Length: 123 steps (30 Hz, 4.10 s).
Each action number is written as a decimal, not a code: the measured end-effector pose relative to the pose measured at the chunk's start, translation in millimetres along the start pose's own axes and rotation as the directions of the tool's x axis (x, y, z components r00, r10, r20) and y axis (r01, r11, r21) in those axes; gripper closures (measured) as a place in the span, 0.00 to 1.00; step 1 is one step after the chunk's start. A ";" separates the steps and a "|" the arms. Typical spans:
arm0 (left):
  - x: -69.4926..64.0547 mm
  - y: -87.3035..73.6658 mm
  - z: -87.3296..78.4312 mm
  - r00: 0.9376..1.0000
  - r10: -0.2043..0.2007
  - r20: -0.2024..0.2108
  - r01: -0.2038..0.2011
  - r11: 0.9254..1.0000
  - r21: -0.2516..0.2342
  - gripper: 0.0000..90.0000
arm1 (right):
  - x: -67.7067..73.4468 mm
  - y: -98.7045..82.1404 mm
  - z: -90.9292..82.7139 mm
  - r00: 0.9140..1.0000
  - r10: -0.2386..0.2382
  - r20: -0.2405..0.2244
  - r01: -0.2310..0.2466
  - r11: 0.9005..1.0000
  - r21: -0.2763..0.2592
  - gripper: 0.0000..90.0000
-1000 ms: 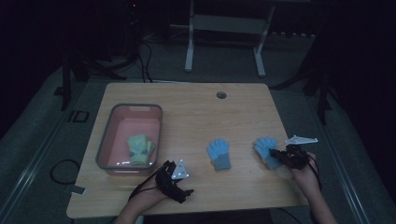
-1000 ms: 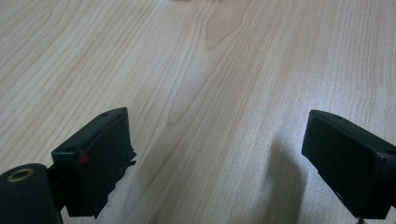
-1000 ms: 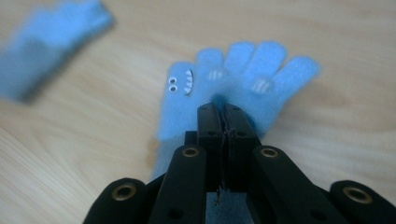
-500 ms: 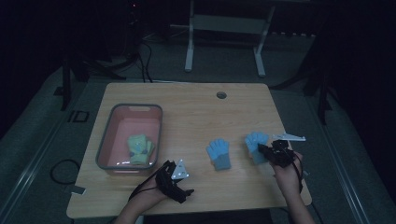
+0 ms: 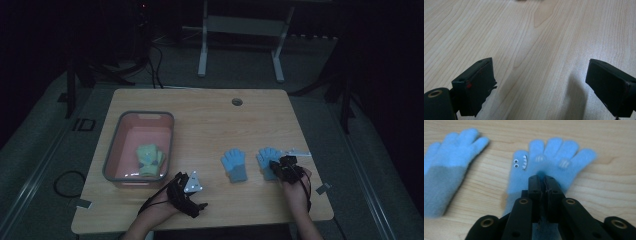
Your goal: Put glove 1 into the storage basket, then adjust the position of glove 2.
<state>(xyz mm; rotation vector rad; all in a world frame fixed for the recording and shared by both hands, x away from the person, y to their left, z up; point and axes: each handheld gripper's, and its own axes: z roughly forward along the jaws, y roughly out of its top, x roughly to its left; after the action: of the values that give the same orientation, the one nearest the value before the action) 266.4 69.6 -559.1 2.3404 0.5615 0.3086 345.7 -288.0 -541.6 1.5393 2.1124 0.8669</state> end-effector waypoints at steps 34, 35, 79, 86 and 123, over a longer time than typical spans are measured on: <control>0.2 -0.8 -0.3 1.000 0.009 -0.003 -0.009 1.000 0.002 0.10 | -35.9 22.2 -5.3 0.910 -0.338 -0.240 0.345 0.939 -0.018 0.66; 0.4 -0.8 -0.3 1.000 0.009 -0.003 -0.009 1.000 0.002 0.10 | -36.5 21.3 -3.1 0.910 -0.336 -0.243 0.344 0.939 -0.009 0.66; 0.7 -1.0 -0.7 1.000 0.011 0.003 -0.011 1.000 -0.003 0.10 | -1.3 61.7 -50.3 0.910 -0.328 -0.254 0.299 0.943 -0.147 0.95; 0.5 -0.8 -0.7 1.000 0.014 0.001 -0.014 1.000 -0.004 0.10 | 25.4 70.3 -49.9 0.874 -0.368 -0.319 0.323 0.928 -0.185 0.95; 0.8 -1.1 -0.9 1.000 0.013 0.003 -0.013 1.000 -0.008 0.10 | 66.1 51.1 35.2 0.782 -0.415 -0.466 0.467 0.884 -0.003 0.91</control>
<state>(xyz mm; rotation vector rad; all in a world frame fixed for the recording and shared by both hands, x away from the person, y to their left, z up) 266.4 71.3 -559.2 2.3370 0.5421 0.3127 382.5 -206.1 -529.7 0.8519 2.7446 1.0110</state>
